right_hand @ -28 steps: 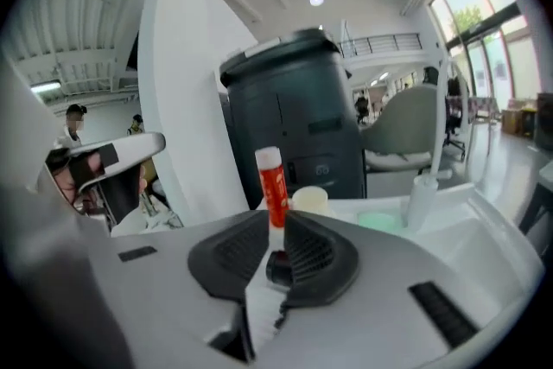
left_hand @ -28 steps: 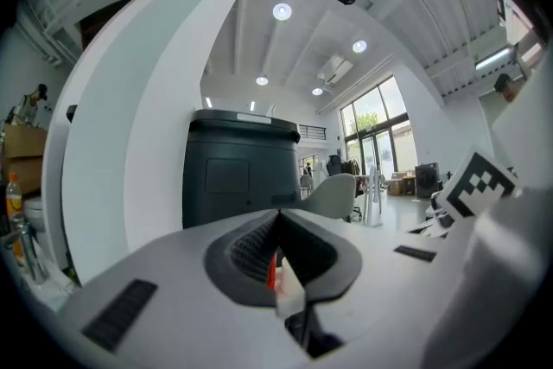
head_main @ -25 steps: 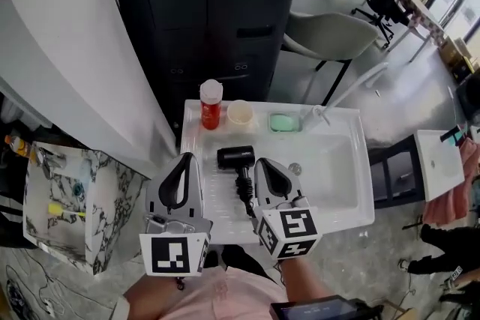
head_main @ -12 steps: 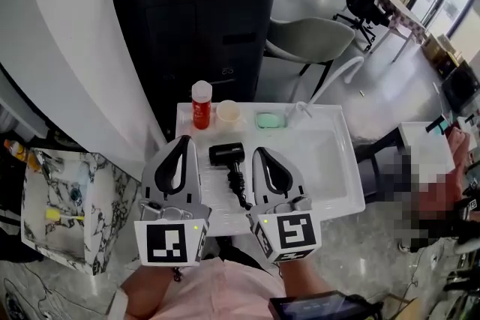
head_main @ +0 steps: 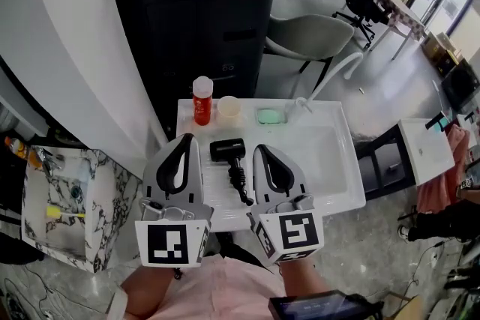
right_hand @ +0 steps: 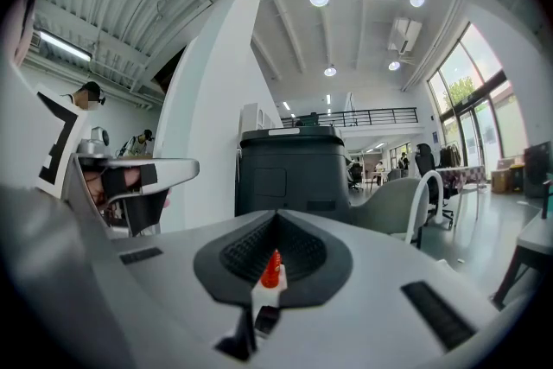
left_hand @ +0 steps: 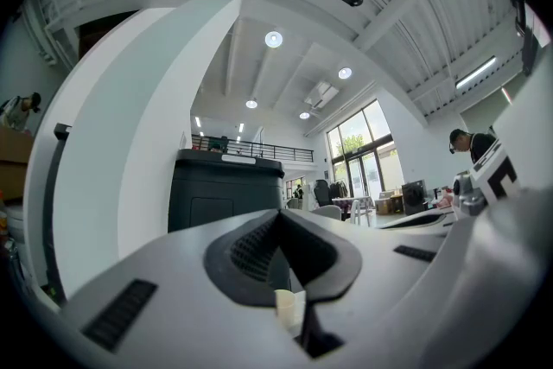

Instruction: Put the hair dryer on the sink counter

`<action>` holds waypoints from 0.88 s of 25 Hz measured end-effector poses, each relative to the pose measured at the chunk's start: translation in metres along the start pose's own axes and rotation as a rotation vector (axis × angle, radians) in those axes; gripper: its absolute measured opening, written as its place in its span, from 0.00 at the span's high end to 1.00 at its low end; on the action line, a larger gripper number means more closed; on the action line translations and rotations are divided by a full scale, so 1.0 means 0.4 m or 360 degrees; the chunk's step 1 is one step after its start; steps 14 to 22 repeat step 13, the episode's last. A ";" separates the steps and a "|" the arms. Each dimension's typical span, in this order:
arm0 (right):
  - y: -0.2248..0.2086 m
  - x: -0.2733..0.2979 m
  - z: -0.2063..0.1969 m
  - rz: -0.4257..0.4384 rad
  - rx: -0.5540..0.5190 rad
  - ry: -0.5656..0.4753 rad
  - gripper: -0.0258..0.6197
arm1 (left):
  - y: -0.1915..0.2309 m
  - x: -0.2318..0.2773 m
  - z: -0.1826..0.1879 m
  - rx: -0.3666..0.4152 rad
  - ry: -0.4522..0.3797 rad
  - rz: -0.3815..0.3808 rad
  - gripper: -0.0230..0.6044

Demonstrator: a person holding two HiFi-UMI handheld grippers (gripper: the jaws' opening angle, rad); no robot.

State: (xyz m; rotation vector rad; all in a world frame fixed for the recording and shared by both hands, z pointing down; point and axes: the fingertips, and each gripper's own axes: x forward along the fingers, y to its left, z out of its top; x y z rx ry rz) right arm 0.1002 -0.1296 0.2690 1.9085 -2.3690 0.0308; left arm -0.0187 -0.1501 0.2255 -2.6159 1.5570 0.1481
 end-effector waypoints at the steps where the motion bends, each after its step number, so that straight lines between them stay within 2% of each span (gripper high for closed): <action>1: 0.001 0.000 0.000 0.0001 -0.0001 0.0001 0.96 | -0.001 0.000 0.001 -0.0010 0.0000 0.0001 0.95; 22: 0.000 0.003 -0.007 -0.0001 0.0000 0.0012 0.96 | -0.009 0.001 -0.004 0.0006 0.0002 -0.0014 0.95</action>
